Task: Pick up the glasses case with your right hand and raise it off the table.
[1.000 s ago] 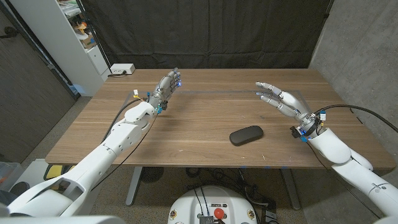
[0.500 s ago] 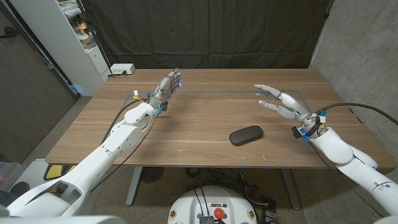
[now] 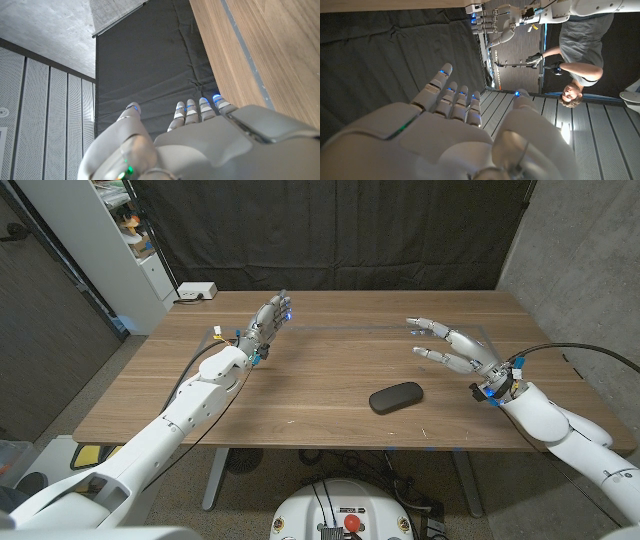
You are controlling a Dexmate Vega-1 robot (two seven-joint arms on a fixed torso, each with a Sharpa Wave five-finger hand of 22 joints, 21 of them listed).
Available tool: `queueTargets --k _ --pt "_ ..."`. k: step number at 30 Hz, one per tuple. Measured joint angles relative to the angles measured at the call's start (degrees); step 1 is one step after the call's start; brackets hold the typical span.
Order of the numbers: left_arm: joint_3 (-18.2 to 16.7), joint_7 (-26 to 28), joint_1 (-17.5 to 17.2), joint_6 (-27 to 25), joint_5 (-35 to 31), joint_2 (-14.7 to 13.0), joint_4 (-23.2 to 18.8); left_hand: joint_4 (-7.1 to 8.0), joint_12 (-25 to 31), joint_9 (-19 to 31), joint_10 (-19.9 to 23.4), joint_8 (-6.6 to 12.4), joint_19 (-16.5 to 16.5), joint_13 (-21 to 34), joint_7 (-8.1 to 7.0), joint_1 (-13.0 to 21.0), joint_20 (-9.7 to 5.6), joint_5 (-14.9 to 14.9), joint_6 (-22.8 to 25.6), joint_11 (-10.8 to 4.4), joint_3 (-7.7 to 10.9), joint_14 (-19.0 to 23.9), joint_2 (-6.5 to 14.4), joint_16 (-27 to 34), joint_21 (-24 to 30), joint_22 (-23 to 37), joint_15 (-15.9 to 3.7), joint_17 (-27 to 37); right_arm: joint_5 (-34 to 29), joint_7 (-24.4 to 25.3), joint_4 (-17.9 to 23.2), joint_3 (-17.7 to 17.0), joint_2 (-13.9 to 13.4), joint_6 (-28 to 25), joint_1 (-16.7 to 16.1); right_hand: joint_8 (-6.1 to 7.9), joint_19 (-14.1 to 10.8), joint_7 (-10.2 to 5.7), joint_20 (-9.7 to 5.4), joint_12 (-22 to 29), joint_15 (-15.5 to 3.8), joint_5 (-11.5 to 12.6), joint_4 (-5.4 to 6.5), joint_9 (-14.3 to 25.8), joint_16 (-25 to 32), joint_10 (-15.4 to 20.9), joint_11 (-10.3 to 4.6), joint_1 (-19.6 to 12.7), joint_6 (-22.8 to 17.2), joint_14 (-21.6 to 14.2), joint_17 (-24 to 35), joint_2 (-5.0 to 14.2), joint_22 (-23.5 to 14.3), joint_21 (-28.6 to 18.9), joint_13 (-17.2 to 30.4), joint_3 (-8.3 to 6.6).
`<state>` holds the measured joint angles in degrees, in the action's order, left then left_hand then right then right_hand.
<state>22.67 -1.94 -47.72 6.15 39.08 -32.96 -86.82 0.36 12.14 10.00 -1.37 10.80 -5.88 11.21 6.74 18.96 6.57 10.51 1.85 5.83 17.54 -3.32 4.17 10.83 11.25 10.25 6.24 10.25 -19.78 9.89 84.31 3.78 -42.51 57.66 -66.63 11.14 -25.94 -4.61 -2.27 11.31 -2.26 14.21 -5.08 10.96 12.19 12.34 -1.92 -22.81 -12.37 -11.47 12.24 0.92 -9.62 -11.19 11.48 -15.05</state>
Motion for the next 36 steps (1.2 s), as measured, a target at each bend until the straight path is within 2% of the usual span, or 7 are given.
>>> queueTargets --k 4,7,22,23,29,34,36 --pt "0.0 -0.1 -0.04 0.0 0.01 -0.07 -0.03 0.0 0.0 0.0 0.0 0.0 0.0 0.0 0.0 0.0 0.0 0.0 0.0 0.0 0.0 0.0 0.0 0.0 0.0 0.0 0.0 0.0 -2.52 1.28 0.18 -0.21 -0.31 0.09 0.28 0.0 0.0 0.0 0.0 0.0 -0.22 0.21 -0.26 0.0 0.0 0.0 0.0 -0.39 0.0 0.23 0.0 -0.39 0.0 0.0 0.0 0.09" --pt "0.0 -0.19 -0.04 0.0 0.01 -0.21 -0.05 0.0 0.0 0.0 0.0 0.0 0.0 0.0 0.0 0.0 0.0 0.0 0.0 0.0 0.0 0.0 0.0 0.0 0.0 0.0 0.0 0.0 -7.11 3.94 0.36 -0.22 -0.7 0.14 0.51 0.0 0.0 0.0 0.0 0.0 -0.22 0.21 -0.47 0.0 0.0 0.0 0.0 -0.62 0.0 0.23 0.01 -0.16 0.0 0.0 0.0 0.01" --pt "0.44 -0.49 0.54 -0.07 -0.23 -0.4 -0.09 0.02 0.0 0.0 0.0 0.0 0.0 0.0 0.0 0.0 0.0 0.0 0.0 0.0 -0.01 0.0 0.0 0.0 0.0 0.0 0.0 0.0 -16.41 11.28 1.44 -0.06 -2.31 -1.01 0.85 0.0 0.32 -0.2 -0.3 0.0 0.1 0.42 -0.94 0.12 0.0 0.01 0.0 -1.44 0.2 0.54 0.01 0.23 0.0 0.45 0.0 -0.47" --pt "0.5 -0.67 0.6 -0.37 -0.46 -0.4 -0.07 0.02 0.0 0.0 0.0 0.0 0.0 0.0 0.0 0.0 0.0 0.0 0.0 0.0 -0.01 0.0 0.0 0.0 0.0 0.0 0.0 0.0 -17.14 11.92 2.44 0.56 -3.93 -1.21 0.96 0.0 0.34 -0.2 -0.28 0.0 0.1 0.61 -0.93 0.12 0.0 0.01 0.0 -1.44 0.2 0.54 0.01 0.22 0.0 0.45 0.0 -0.47" --pt "0.65 -0.82 0.84 -0.42 -0.59 -0.37 0.18 0.02 0.0 0.0 0.0 0.0 0.0 0.0 0.0 0.0 0.0 0.0 0.0 0.0 -0.01 0.0 0.0 0.0 0.0 0.0 0.0 0.0 -19.69 14.65 3.08 1.64 -5.79 -2.17 1.22 0.0 0.53 -0.2 -0.09 0.0 0.1 0.66 -1.17 0.12 0.0 0.01 0.0 -1.44 0.2 0.54 0.01 0.23 0.0 0.45 0.0 -0.7" --pt "0.73 -0.82 0.98 -0.42 -0.59 -0.26 0.39 0.03 0.0 0.0 0.0 0.0 0.0 0.0 0.11 0.0 0.0 0.0 0.11 0.0 -0.01 0.0 0.0 0.0 0.0 0.0 0.0 0.0 -21.55 16.77 3.08 1.64 -5.79 -3.17 1.22 0.0 0.52 -0.2 -0.09 0.0 0.1 0.65 -1.25 0.11 -0.34 0.01 0.0 -2.03 0.2 0.53 0.01 0.23 0.0 0.44 0.0 -0.78" --pt "0.76 -0.95 1.05 -0.43 -0.7 -0.21 0.44 0.03 0.0 0.0 0.0 0.0 0.0 0.0 0.11 0.0 0.0 0.0 0.11 0.0 -0.01 0.0 0.0 0.0 0.0 0.0 0.0 0.0 -22.27 17.58 3.84 3.24 -8.16 -3.61 1.82 0.0 0.52 -0.42 -0.09 0.0 0.11 0.66 -1.4 0.11 -0.34 -0.11 -0.12 -2.03 0.41 0.53 0.02 0.23 0.0 0.44 0.0 -0.94"
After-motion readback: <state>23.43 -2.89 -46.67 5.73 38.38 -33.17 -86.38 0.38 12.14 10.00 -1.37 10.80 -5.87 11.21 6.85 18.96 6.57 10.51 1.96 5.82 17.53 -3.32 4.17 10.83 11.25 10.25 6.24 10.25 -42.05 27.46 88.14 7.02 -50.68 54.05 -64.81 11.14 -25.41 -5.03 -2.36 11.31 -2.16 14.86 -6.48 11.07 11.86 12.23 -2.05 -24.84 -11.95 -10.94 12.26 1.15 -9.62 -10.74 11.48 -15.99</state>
